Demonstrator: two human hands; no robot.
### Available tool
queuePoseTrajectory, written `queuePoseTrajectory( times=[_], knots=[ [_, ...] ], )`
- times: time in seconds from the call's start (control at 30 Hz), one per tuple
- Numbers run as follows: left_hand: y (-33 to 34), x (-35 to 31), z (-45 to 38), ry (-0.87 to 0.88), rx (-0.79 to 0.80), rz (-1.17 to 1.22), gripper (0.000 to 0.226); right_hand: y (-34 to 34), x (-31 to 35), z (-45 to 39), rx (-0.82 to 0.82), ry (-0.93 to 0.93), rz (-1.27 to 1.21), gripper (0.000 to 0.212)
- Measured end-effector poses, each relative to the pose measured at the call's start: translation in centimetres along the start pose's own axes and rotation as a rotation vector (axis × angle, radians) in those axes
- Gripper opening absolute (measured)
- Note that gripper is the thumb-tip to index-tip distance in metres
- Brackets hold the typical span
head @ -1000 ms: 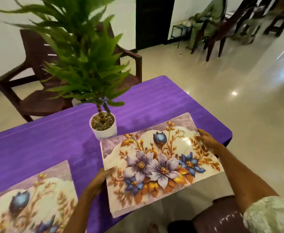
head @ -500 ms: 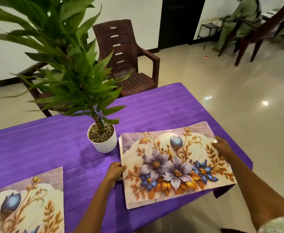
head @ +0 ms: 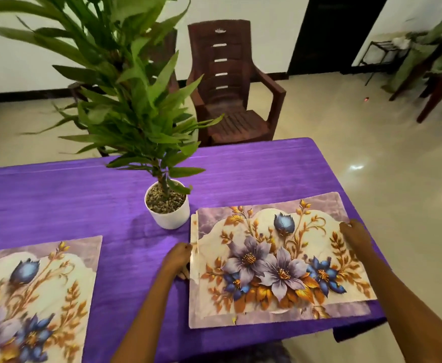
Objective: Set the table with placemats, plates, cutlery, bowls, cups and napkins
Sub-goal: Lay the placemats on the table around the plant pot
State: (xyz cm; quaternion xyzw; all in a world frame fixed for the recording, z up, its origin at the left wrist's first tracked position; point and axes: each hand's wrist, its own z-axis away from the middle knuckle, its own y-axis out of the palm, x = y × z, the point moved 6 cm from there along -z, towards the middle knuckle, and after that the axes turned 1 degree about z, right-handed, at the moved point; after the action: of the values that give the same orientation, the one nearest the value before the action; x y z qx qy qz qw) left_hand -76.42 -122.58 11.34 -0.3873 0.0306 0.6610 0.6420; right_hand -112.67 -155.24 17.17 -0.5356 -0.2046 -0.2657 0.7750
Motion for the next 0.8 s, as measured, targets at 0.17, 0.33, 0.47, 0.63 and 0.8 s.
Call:
queuePoseTrajectory(
  times=[0.17, 0.33, 0.47, 0.63, 0.8],
  knots=[
    [-0.3, 0.0, 1.1, -0.002, -0.240, 0.013, 0.031, 1.8, -0.7, -2.8, 0.210, -0.070, -0.048, 0.054],
    [0.4, 0.5, 2.1, -0.032, -0.416, -0.062, 0.025, 1.5, -2.3, -3.8, 0.567, -0.047, -0.122, 0.020],
    [1.4, 0.0, 3.9, -0.083, -0.554, 0.002, 0.018, 0.7, -2.5, -3.8, 0.681, -0.069, -0.196, 0.024],
    [3.2, 0.7, 6.1, -0.011, -0.701, 0.154, 0.030, 0.0, -4.0, -4.2, 0.720, -0.106, -0.296, 0.032],
    [3.4, 0.7, 7.6, 0.000, -0.744, 0.123, 0.035, -0.4, -5.2, -3.6, 0.779, -0.105, -0.400, 0.041]
  ],
)
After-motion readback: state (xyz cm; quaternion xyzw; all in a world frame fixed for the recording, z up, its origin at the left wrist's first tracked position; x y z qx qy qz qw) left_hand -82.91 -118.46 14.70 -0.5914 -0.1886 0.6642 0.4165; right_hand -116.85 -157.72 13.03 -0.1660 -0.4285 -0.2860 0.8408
